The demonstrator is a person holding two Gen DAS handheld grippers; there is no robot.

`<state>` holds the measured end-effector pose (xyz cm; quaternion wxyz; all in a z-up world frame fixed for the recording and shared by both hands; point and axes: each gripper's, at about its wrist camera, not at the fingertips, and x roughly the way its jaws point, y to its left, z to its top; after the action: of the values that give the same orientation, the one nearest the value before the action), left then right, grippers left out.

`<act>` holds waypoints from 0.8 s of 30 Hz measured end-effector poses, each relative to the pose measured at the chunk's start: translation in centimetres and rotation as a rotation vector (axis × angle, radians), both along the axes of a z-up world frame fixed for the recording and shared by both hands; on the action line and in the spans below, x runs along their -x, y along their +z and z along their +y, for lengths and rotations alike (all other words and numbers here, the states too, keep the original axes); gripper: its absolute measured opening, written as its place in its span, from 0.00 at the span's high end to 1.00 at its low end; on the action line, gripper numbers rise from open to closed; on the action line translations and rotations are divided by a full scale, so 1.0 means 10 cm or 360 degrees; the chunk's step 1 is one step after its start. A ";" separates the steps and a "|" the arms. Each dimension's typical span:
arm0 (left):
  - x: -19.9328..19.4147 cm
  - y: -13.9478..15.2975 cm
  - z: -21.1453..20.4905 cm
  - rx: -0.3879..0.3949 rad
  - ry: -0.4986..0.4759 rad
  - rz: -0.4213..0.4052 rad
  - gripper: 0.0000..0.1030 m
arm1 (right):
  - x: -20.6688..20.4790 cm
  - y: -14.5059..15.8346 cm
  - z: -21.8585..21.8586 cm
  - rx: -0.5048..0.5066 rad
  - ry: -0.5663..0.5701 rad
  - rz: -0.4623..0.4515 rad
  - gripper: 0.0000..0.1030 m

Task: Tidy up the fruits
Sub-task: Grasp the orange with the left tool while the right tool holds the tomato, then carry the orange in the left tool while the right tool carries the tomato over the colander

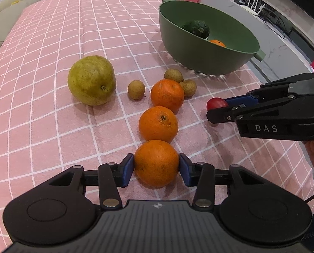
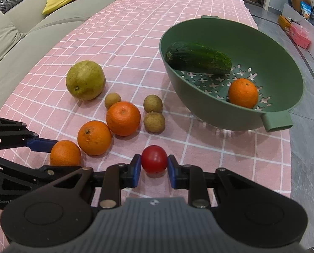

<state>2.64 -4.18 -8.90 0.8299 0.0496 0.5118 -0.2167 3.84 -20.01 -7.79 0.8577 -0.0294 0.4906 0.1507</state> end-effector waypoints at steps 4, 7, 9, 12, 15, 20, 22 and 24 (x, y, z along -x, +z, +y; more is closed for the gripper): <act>0.02 0.00 0.00 0.0005 -0.0016 -0.0002 0.51 | 0.00 0.01 -0.01 -0.0004 -0.0001 -0.0001 0.78; 0.04 0.02 -0.01 0.0007 -0.0023 -0.0007 0.51 | 0.00 0.02 -0.01 -0.0011 -0.0003 -0.0002 0.78; 0.05 0.06 0.00 0.0016 -0.0023 -0.0018 0.51 | 0.00 0.04 -0.01 -0.0022 -0.0001 -0.0005 0.78; 0.06 0.12 0.03 0.0037 -0.0006 -0.0035 0.51 | 0.00 0.08 -0.01 -0.0038 0.0004 -0.0012 0.78; 0.07 0.17 0.07 0.0053 0.0023 -0.0037 0.51 | 0.00 0.13 -0.01 -0.0054 0.0002 -0.0020 0.78; 0.09 0.28 0.14 0.0062 0.0056 -0.0031 0.51 | 0.00 0.24 -0.03 -0.0096 -0.0004 -0.0039 0.78; 0.07 0.37 0.16 0.0052 0.0064 -0.0041 0.51 | -0.01 0.31 -0.05 -0.0130 -0.0010 -0.0044 0.78; 0.03 0.47 0.18 0.0044 0.0077 -0.0059 0.51 | -0.03 0.39 -0.06 -0.0162 -0.0009 -0.0056 0.78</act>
<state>2.29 -2.38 -4.23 0.8447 0.0298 0.4944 -0.2027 4.11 -20.62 -3.94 0.8671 0.0131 0.4673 0.1724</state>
